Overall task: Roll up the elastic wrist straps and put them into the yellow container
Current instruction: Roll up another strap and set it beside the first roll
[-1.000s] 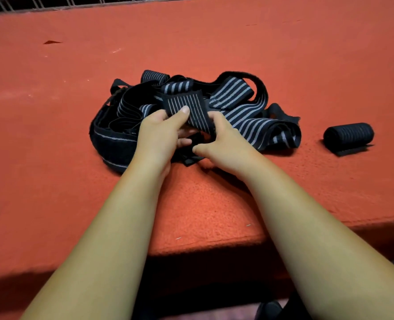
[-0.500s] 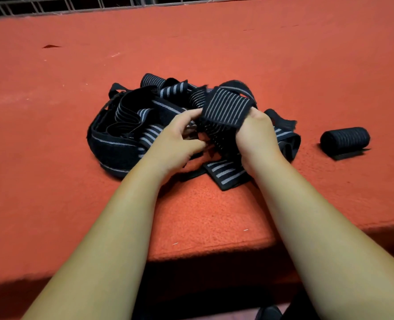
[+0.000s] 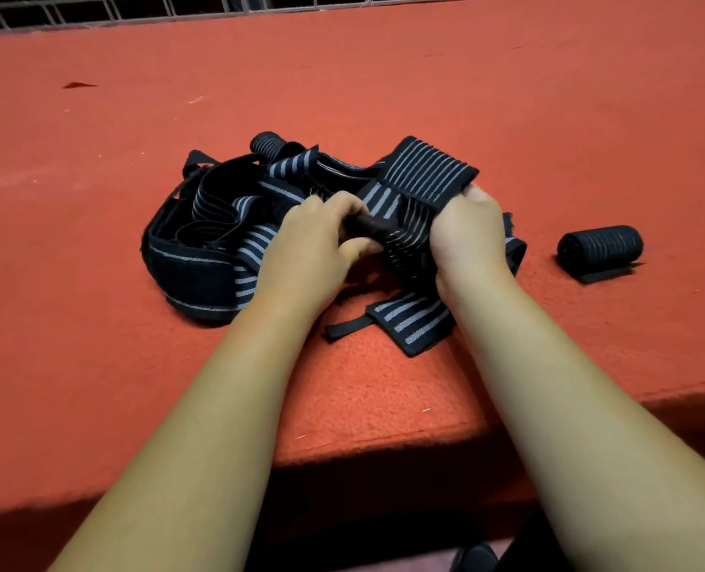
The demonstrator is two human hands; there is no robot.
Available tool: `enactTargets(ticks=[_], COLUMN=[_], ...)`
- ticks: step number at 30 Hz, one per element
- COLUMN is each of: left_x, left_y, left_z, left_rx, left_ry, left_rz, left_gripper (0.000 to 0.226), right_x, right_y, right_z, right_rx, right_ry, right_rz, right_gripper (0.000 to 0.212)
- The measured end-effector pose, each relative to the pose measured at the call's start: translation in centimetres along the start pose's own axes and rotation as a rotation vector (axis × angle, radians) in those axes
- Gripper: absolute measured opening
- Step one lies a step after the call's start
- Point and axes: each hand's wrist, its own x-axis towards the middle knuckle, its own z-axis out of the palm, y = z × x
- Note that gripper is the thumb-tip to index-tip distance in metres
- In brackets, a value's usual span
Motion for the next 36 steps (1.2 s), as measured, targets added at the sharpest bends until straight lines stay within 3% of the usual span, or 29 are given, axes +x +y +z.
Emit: enactTargets(ticks=[6, 10, 12, 17, 18, 20, 22, 25, 29, 31, 36], left_x=[0.6, 0.9, 1.1, 1.0, 1.1, 1.1, 0.9, 0.4, 0.0, 0.1, 0.0], left_y=[-1.5, -3.0, -3.2, -1.8, -1.4, -0.3, 0.7, 1.0, 1.1, 0.9, -0.1], left_z=[-0.5, -0.3, -0.6, -0.4, -0.1, 0.3, 0.8, 1.1, 1.8, 1.6, 0.7], left_rx=[-0.076, -0.067, -0.208, -0.675, -0.755, -0.868, -0.956, -0.871, -0.705, -0.755, -0.572], left_ry=[0.009, 0.084, 0.171, 0.199, 0.197, 0.113, -0.102, -0.365, -0.38, -0.32, -0.217], left_rz=[-0.102, -0.371, -0.465, -0.592, -0.574, -0.475, -0.255, 0.091, 0.114, 0.035, -0.212], left_gripper=[0.019, 0.042, 0.044, 0.019, 0.025, 0.068, 0.105, 0.121, 0.102, 0.081, 0.021], right_x=[0.8, 0.8, 0.8, 0.9, 0.7, 0.3, 0.0, -0.5, -0.9, -1.3, -0.3], right_y=[-0.6, -1.2, -1.4, -1.7, -1.9, -2.3, -2.7, -3.0, -3.2, -3.3, -2.9], right_z=[-0.3, -1.1, -1.5, -1.7, -1.5, -1.1, -0.9, -0.9, -0.5, -0.4, -0.2], right_rx=[0.141, 0.188, 0.228, 0.473, 0.544, 0.592, 0.654, 0.738, 0.789, 0.765, 0.728], right_ry=[0.074, 0.087, 0.089, 0.025, -0.02, -0.152, -0.242, -0.308, -0.344, -0.371, -0.277], right_rz=[-0.04, -0.077, -0.045, 0.227, 0.287, 0.349, 0.392, 0.443, 0.521, 0.47, 0.443], right_gripper=[0.024, 0.027, 0.027, 0.029, 0.029, 0.028, 0.034, 0.028, 0.025, 0.024, 0.048])
